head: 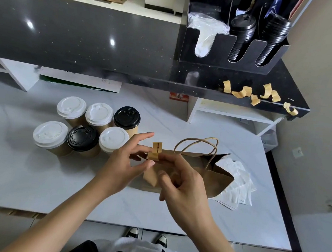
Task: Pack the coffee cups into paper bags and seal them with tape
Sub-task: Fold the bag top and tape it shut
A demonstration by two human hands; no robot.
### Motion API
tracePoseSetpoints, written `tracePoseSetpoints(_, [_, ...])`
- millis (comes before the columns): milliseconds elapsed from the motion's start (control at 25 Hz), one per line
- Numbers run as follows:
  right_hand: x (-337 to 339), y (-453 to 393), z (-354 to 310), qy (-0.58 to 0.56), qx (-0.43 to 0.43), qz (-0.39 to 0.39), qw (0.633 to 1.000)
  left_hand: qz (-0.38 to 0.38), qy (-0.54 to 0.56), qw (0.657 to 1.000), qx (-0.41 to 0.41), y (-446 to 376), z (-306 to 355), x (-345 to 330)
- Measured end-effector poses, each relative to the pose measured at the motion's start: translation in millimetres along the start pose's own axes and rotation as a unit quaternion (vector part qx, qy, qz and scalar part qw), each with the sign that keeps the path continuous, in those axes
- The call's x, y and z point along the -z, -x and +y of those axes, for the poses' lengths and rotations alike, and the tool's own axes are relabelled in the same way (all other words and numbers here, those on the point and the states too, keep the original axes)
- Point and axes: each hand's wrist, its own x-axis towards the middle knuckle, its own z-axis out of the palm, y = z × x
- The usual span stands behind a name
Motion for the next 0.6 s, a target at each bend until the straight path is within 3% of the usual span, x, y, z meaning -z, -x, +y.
tracePoseSetpoints(600, [-9, -23, -1, -0.097, -0.091, 0.050, 0.990, -0.015, -0.064, 0.997, -0.050, 2, -1, 2])
